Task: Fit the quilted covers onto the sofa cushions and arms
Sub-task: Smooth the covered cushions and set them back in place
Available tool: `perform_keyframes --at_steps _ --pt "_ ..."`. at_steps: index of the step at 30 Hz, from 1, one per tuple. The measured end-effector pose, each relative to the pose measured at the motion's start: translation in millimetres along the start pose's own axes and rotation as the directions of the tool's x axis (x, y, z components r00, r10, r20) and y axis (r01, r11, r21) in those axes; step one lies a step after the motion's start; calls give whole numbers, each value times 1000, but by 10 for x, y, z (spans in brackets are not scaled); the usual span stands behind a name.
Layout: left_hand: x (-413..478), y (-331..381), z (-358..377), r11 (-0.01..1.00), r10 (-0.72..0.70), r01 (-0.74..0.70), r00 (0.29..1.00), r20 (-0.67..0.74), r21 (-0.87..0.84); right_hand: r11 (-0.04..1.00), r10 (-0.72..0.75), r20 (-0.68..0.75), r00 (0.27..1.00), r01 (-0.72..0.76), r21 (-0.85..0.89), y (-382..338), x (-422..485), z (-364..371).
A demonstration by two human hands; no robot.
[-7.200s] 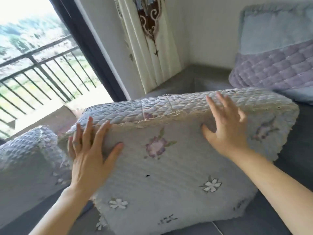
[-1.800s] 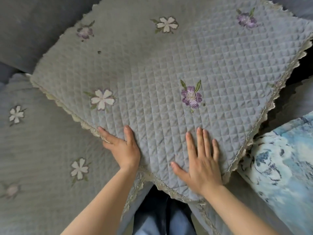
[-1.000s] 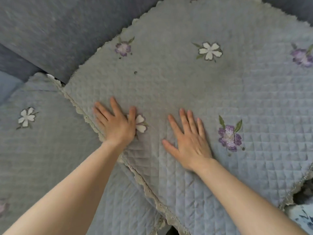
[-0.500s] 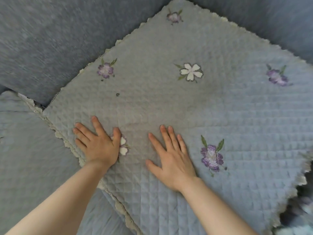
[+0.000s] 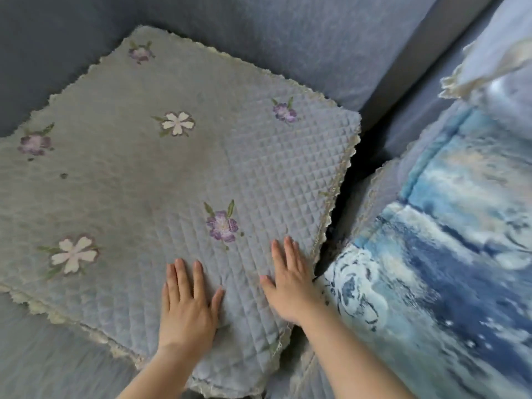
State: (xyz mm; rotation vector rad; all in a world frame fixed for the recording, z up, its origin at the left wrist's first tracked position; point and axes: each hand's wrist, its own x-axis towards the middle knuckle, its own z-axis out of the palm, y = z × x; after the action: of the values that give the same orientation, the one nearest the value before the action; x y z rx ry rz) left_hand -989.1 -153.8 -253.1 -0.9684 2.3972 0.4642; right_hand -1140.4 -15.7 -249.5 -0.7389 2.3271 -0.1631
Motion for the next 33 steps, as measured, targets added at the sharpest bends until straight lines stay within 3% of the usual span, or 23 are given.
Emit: perform_keyframes --at_steps 2,4,6,11,15,21,25,28,31,33 --pt "-12 -21 -220 995 28 -44 986 166 94 1000 -24 143 989 26 -15 70 -176 -406" --pt "-143 117 -610 989 96 -128 938 334 76 997 -59 77 995 63 -42 148 -507 -928" --pt "-362 348 -1042 990 132 -142 912 387 -3 998 -54 -61 997 55 4 200 -908 -1470" --pt "-958 1324 -2208 945 327 -315 926 190 -93 997 0 -381 925 27 67 386 -1946 -2849" --pt "-1336 2341 -3215 869 482 -482 876 -23 -110 1000 -15 -555 832 27 13 744 -2612 -3899" --pt "-1776 3897 -4062 798 535 -591 785 -313 -118 996 21 -723 690 -81 -48 1712 -3107 -5265" --pt "-1930 4814 -4082 729 592 -669 721 -361 -142 933 139 -747 650 -339 -121 2515 -3124 -5941" --pt "-1930 5156 -3915 729 607 -662 743 -282 -174 853 305 -696 650 -512 -104 3008 -3110 -6239" --pt "-1886 5277 -3715 792 573 -603 790 -218 -101 807 439 -605 664 -587 -59 3356 -3095 -6268" --pt "-1872 5280 -3619 810 556 -584 797 -236 -64 817 399 -653 644 -572 -65 3452 -3049 -6185"
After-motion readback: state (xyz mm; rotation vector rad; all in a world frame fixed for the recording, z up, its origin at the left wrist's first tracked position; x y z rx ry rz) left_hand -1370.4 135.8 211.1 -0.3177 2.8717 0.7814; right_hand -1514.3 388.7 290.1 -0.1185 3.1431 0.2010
